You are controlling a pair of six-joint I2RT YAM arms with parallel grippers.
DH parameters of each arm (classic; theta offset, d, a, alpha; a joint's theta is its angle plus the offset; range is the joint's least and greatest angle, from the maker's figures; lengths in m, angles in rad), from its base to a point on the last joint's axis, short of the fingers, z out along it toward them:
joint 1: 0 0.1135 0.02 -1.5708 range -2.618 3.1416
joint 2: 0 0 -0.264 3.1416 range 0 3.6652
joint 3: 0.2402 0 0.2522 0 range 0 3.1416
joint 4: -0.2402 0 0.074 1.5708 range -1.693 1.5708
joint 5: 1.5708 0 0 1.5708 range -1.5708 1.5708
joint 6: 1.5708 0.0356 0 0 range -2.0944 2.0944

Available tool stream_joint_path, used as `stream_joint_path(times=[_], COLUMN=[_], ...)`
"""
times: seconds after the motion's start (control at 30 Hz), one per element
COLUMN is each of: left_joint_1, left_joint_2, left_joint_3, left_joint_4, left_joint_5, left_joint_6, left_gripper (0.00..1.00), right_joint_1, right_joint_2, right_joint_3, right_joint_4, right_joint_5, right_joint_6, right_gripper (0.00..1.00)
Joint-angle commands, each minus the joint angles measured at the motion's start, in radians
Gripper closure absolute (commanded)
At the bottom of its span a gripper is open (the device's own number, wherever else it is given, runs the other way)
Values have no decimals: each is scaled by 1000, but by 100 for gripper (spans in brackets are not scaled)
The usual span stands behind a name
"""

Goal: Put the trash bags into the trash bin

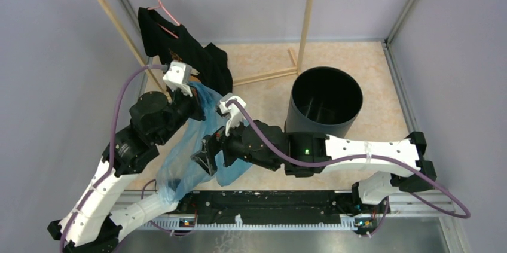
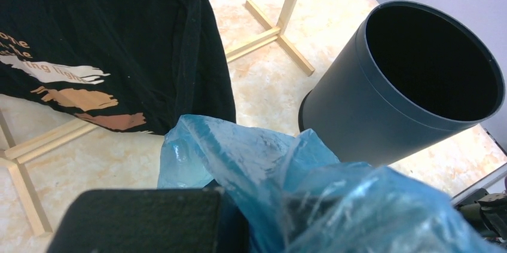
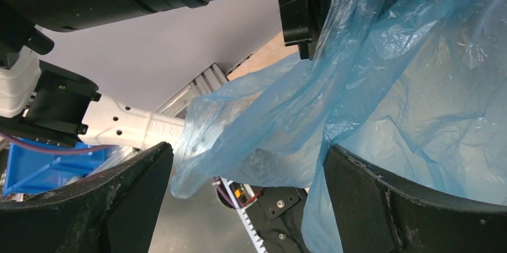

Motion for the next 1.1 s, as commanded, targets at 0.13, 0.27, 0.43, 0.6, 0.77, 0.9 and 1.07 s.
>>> stream_joint_path(times=[0.13, 0.27, 0.43, 0.6, 0.77, 0.9, 1.07], left_joint_1=[2, 2, 2, 2, 2, 1, 2], left_joint_2=[-8, -1, -5, -8, 22, 60, 97], left_joint_3=[-1, -7, -6, -12, -19, 4, 36], left_joint_4=[60, 57, 57, 56, 48, 25, -19], left_joint_5=[-79, -143, -166, -172, -166, -150, -115], left_joint_6=[27, -3, -41, -57, -77, -89, -94], left_gripper=[100, 100, 100, 100, 100, 100, 100], right_joint_1=[11, 11, 11, 11, 11, -4, -57], right_joint_2=[-44, -99, -103, -142, -85, -31, 131], right_joint_3=[18, -61, -46, -114, -41, -109, 33], right_joint_4=[16, 75, 12, 77, 15, 170, 15], right_joint_5=[7, -8, 58, 77, 121, 93, 239], right_joint_6=[-60, -60, -81, -65, -92, -99, -43], right_gripper=[6, 10, 7, 1, 7, 19, 16])
